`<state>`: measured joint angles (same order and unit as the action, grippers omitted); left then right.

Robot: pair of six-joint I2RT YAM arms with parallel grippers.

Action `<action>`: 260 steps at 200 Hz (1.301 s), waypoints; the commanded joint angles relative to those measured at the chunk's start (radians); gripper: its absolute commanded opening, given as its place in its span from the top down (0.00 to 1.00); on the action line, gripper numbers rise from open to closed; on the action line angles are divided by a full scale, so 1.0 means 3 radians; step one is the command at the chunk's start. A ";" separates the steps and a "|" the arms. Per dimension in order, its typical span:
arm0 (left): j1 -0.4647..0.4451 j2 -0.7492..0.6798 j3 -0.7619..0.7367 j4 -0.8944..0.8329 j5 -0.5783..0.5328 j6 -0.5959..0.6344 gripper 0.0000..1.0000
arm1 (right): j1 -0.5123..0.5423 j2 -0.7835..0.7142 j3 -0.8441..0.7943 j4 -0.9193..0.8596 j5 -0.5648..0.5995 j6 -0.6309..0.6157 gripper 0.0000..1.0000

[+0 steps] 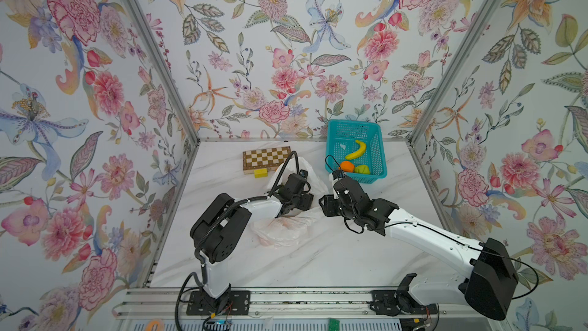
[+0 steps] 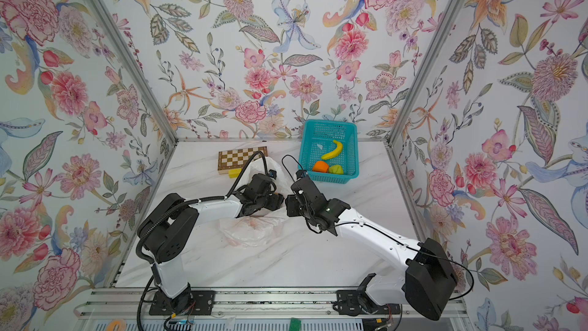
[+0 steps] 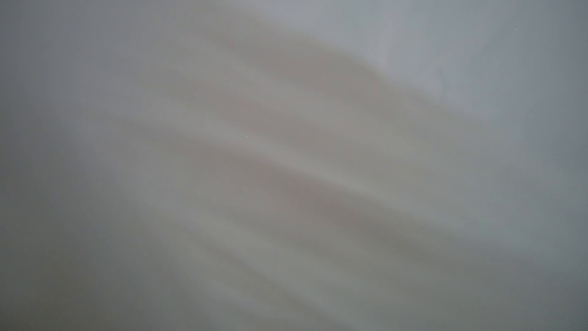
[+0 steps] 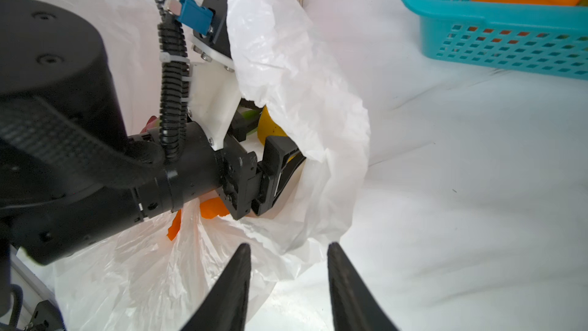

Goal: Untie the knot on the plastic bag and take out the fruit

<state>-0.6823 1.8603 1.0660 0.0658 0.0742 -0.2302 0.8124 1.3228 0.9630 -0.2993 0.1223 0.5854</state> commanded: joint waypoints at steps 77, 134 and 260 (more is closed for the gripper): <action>0.0022 -0.0785 -0.0387 -0.0050 0.0258 -0.0110 0.49 | 0.0001 0.0087 0.0082 0.0016 0.0076 0.0136 0.27; 0.0020 -0.1149 -0.0533 0.0017 0.0420 -0.0105 0.50 | -0.0076 0.0405 0.0172 0.0303 -0.0088 0.0134 0.44; 0.0024 -0.1917 -0.1073 -0.0015 0.0581 0.0192 0.49 | -0.0570 0.0954 0.0208 0.0406 0.0081 0.0132 0.85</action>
<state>-0.6807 1.3563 0.7776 0.0463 0.2028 -0.2245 0.6640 1.5585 1.0058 -0.1627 0.1108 0.6228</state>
